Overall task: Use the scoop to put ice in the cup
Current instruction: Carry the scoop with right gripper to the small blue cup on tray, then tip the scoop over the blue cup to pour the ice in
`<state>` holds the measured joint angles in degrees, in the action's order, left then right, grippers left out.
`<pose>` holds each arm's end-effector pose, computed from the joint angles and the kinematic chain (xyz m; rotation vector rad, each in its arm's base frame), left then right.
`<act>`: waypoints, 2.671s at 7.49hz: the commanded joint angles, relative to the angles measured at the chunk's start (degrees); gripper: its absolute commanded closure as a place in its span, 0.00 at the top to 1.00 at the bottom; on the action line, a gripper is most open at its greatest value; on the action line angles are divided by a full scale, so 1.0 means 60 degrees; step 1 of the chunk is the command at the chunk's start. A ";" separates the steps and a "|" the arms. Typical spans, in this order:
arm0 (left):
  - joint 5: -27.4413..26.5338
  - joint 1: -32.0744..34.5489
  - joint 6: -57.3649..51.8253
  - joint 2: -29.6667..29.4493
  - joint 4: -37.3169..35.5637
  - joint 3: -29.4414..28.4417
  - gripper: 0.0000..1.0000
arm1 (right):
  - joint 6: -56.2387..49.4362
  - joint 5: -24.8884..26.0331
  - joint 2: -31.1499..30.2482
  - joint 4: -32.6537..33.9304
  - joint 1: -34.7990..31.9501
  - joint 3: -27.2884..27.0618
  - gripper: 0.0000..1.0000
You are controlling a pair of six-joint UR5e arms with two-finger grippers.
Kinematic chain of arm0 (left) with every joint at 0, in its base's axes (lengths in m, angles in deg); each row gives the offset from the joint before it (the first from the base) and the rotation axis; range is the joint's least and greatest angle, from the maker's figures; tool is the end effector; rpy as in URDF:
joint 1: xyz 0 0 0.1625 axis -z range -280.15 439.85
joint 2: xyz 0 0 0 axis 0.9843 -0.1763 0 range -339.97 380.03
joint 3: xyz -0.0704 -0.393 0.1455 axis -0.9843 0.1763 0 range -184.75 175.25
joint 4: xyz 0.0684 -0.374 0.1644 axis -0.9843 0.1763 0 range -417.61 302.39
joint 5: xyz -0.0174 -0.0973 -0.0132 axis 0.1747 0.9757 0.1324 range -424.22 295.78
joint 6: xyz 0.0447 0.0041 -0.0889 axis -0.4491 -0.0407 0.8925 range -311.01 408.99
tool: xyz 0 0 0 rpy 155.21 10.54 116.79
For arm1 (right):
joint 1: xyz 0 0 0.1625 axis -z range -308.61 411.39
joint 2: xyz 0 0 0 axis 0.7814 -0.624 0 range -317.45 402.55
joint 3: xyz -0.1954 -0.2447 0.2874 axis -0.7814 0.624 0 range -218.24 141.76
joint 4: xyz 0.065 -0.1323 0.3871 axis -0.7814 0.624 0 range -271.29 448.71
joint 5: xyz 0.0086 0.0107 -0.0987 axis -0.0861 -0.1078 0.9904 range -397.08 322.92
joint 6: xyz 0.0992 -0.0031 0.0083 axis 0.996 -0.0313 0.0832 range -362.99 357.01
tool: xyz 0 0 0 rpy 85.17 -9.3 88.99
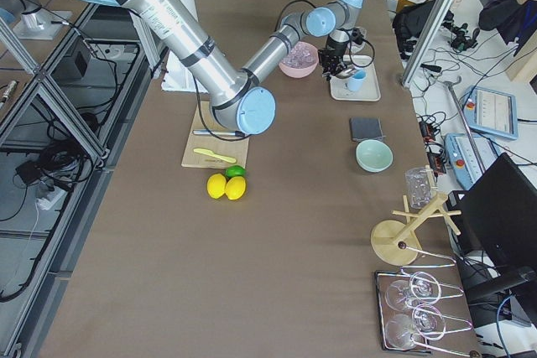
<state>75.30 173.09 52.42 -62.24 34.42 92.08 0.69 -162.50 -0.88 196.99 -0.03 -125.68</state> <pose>-0.0821 -0.4319 0.6524 0.0171 0.8647 -0.1006 -0.3872 -0.6067 0.2120 0.1907 -0.7397 -0.7187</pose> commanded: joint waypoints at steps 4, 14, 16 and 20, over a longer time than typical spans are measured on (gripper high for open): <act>0.0023 0.0001 0.0000 0.0014 -0.0016 -0.0026 0.98 | -0.1489 0.0000 0.1345 0.1841 0.0015 0.1518 0.00; 0.0052 0.0045 0.0000 0.0000 -0.0001 -0.0026 0.98 | -0.2342 -0.0278 0.1935 0.2754 0.0000 0.2050 0.00; 0.0052 0.0059 0.0000 -0.0015 -0.0016 0.0033 0.98 | -0.2371 -0.0278 0.1775 0.2768 0.0000 0.1658 0.00; 0.0038 0.0060 0.0000 -0.0001 -0.0060 0.0062 0.98 | -0.0312 -0.0293 -0.1896 0.3500 -0.0015 -0.3510 0.00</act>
<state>75.65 173.49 52.42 -62.35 34.16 92.57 -8.78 -164.07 -2.17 216.64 -0.09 -133.90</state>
